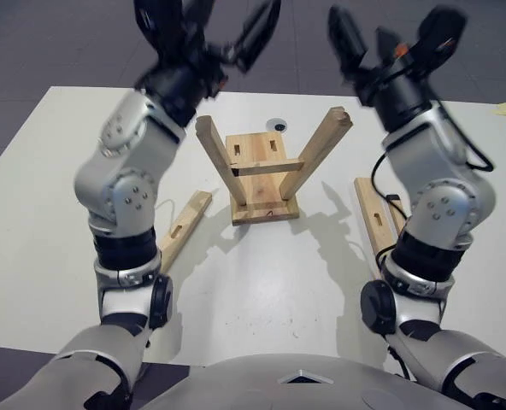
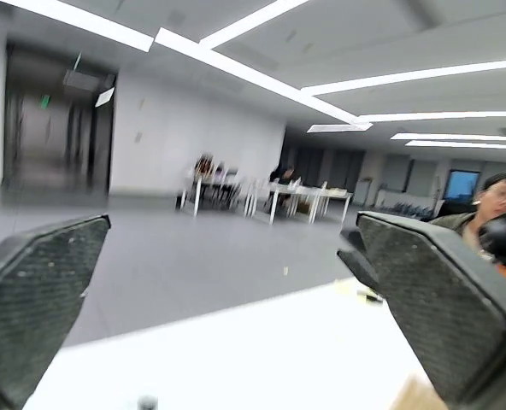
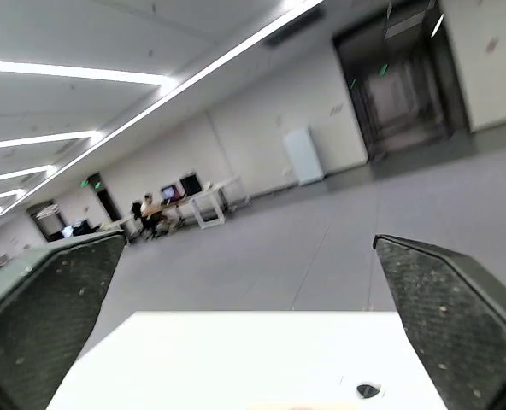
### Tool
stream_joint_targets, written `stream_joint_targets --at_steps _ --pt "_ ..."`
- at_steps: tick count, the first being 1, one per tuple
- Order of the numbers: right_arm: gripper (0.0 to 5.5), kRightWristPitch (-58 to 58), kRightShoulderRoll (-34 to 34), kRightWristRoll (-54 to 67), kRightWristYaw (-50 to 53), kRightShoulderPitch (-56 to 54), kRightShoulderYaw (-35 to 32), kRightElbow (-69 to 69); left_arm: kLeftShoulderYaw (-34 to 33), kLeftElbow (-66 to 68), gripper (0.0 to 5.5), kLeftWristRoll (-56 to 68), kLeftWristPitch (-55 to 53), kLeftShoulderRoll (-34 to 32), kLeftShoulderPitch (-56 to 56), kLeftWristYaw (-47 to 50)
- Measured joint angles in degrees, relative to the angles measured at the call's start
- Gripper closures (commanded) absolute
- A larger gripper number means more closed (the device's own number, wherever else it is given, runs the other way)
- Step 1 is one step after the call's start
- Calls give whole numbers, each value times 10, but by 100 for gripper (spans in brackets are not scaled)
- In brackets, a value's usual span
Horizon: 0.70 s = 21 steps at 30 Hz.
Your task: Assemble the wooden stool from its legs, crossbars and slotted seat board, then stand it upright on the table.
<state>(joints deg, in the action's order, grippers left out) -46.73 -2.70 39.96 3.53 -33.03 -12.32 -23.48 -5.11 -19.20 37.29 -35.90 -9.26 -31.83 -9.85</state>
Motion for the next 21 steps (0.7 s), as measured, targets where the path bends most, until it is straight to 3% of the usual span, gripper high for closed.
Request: stream_joint_targets --at_steps 3,10,21 --pt "39 21 -5 -19 -13 5 17 -2 -4 -3 41 -10 8 9 0 18" --pt "159 76 -17 -67 -24 11 35 -8 -18 -15 167 -31 47 15 -32 34" --pt "332 67 -12 -65 -13 9 37 -23 -29 -24 348 -40 44 12 -57 63"
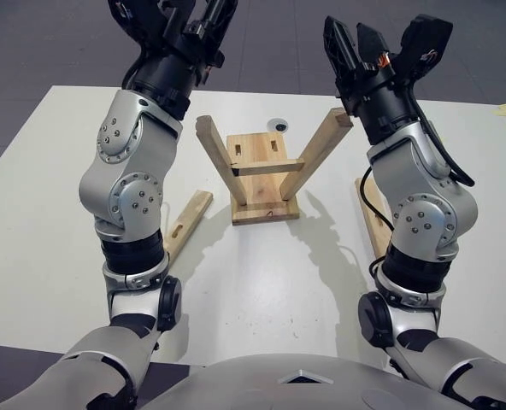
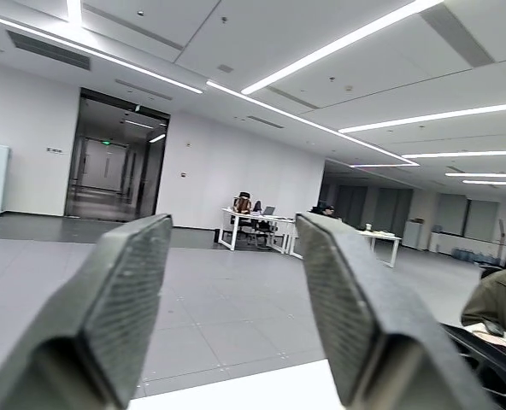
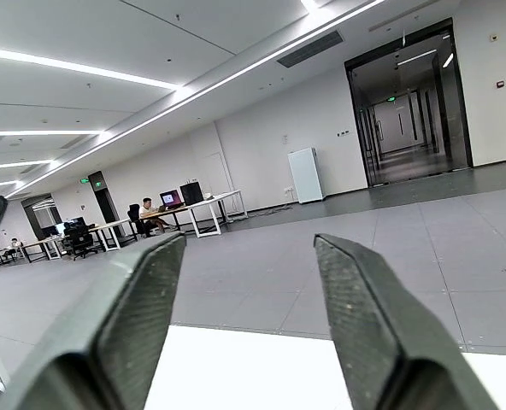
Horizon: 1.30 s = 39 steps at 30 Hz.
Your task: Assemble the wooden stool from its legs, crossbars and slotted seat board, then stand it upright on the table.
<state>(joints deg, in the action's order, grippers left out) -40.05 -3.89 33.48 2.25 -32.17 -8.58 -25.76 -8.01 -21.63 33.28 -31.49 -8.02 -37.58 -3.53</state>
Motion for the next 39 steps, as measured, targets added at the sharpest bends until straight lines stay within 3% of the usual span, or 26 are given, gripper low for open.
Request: stream_joint_targets --at_steps 6,11,14,22,31,39 --pt "415 0 -19 4 -1 -60 -19 9 -11 -14 435 -1 1 -22 -63 3" --pt "506 -31 3 18 4 -15 4 9 7 3 530 2 -25 -1 -14 9" --pt "547 -40 12 21 7 -4 11 8 10 3 550 7 -38 13 11 20" --pt "547 -35 13 20 5 -6 3 12 4 5 550 7 -43 23 18 23" --pt "547 -5 -12 49 27 -130 -60 -17 -41 -46 550 28 -29 0 -56 28" --pt "547 -57 -17 42 16 52 25 -26 3 -43 550 18 -62 5 132 25"
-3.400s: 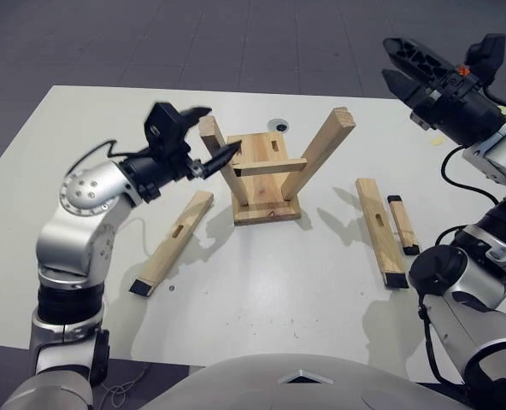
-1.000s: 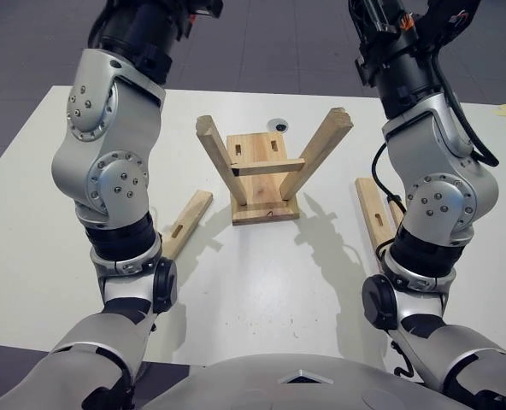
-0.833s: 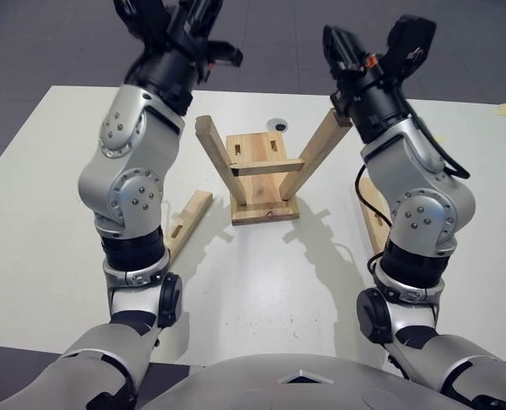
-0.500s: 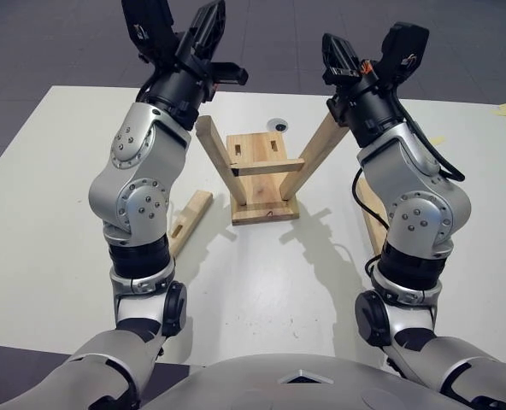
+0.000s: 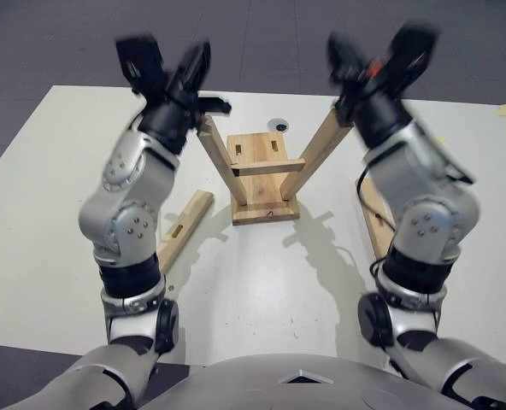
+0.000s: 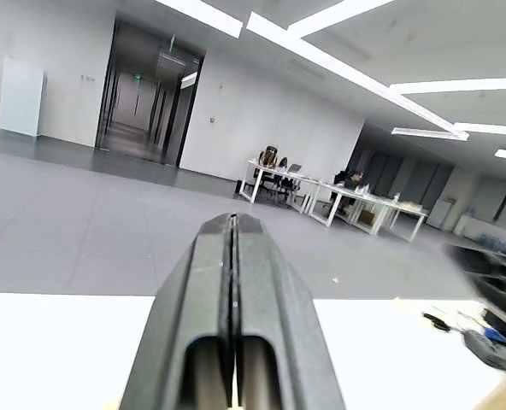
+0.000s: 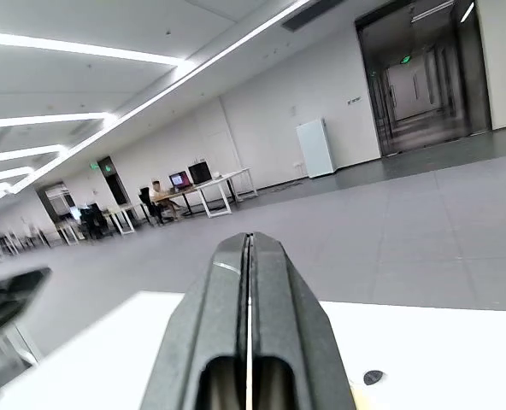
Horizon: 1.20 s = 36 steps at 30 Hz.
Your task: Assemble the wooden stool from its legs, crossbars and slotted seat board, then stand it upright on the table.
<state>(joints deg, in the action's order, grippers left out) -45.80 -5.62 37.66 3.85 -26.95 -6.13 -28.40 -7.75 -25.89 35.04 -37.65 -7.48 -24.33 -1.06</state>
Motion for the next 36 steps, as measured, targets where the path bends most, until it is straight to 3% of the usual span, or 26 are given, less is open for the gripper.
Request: stream_joint_targets --at_steps 8,17,26,29,31,36 --pt "547 -6 -13 4 -13 10 3 3 5 5 550 0 0 1 5 3" --pt "547 21 48 81 -8 7 -41 -7 -39 26 550 9 32 29 -74 44" --pt "547 53 26 149 44 -120 -108 -8 -51 -17 550 60 2 14 -143 48" --pt "547 38 25 158 54 -107 -85 -14 -42 -15 550 70 -13 11 -126 41" --pt "547 -8 26 153 55 -26 -33 -5 -19 24 550 67 -21 14 -66 22" --pt "547 -21 -1 144 28 67 13 -37 -14 47 550 58 9 0 -26 -26"
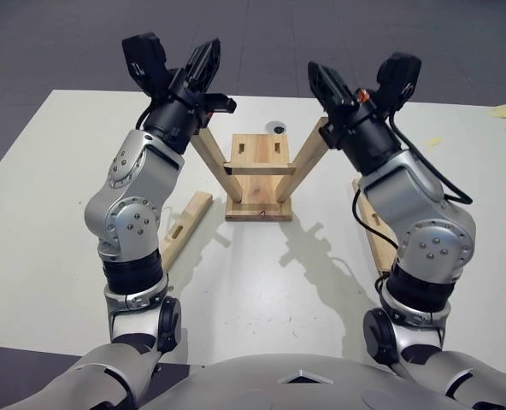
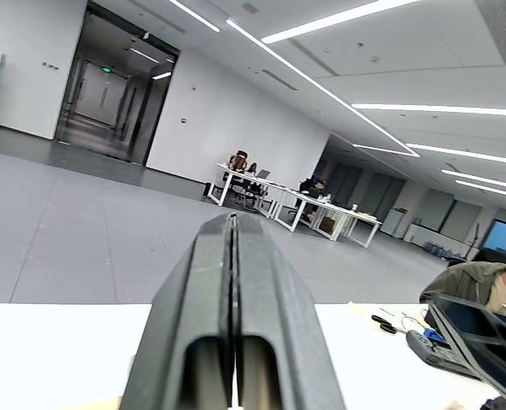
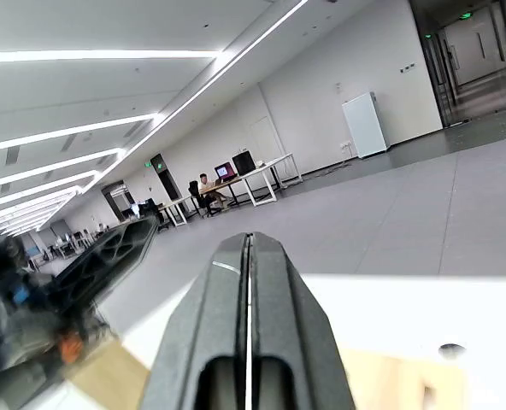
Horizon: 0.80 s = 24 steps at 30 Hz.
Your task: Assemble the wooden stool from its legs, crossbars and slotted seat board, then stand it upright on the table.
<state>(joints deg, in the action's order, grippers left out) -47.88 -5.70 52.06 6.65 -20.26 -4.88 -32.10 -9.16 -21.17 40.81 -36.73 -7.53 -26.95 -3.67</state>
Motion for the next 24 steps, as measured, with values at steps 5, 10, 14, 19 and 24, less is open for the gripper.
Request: stream_joint_targets --at_steps 5,10,14,19,24 --pt "547 13 7 1 0 8 -4 5 -2 2 550 0 2 6 7 -2" --pt "547 44 41 38 3 15 -33 11 -15 2 550 7 18 25 1 8" --pt "547 83 49 108 14 -21 -82 12 -41 20 550 24 22 37 -28 39" --pt "550 114 -9 99 60 -78 -134 55 -92 36 457 31 27 -26 -139 60" --pt "550 70 -60 -73 41 33 2 154 -127 136 386 -88 68 -127 -111 62"
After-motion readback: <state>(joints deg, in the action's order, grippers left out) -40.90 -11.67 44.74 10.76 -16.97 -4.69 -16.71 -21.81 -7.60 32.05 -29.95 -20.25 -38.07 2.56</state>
